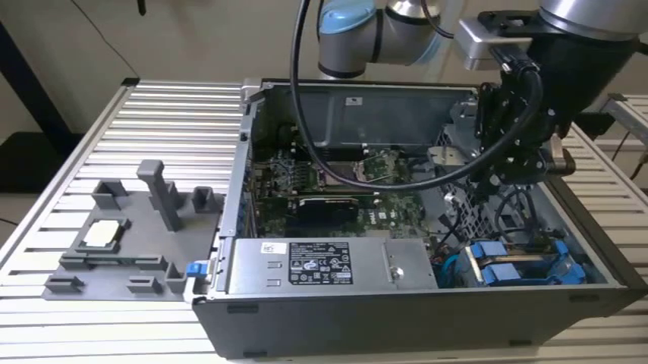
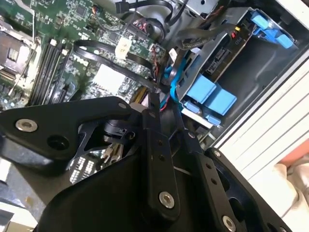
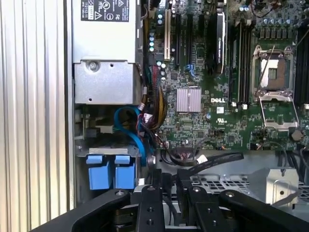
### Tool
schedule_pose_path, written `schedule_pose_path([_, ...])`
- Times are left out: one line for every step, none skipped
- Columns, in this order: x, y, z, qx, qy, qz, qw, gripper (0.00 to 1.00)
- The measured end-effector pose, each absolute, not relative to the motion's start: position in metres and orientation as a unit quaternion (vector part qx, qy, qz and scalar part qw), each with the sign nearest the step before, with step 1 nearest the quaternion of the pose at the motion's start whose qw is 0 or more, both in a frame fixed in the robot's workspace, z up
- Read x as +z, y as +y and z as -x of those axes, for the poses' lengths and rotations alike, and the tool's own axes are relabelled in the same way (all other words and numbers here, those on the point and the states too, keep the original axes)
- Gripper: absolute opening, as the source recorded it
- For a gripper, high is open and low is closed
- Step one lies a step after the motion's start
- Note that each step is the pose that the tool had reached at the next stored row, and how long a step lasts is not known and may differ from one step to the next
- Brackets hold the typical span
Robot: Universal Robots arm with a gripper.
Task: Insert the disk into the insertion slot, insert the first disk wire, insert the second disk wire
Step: 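Insert the second disk wire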
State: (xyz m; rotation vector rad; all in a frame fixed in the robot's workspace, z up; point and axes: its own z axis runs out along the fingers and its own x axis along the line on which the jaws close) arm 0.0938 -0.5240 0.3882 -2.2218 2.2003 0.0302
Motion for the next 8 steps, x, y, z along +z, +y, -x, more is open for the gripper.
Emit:
schedule_pose_path([0.3874,-0.5240,-0.0930,0.009,0.702,0.712,0.008,0.27])
schedule_pose_path([0.3868,-0.5240,-0.0917,0.007,0.701,0.713,0.007,0.27])
schedule_pose_path([0.3862,-0.5240,-0.0904,0.006,0.700,0.714,0.006,0.27])
schedule_pose_path([0.3851,-0.5240,-0.0893,0.005,0.699,0.715,0.006,0.27])
schedule_pose_path([0.3839,-0.5238,-0.0885,0.004,0.697,0.717,0.006,0.27])
schedule_pose_path([0.3828,-0.5236,-0.0879,0.004,0.696,0.718,0.007,0.27])
schedule_pose_path([0.3817,-0.5234,-0.0873,0.003,0.694,0.720,0.007,0.27])
schedule_pose_path([0.3805,-0.5232,-0.0868,0.002,0.692,0.722,0.008,0.27])
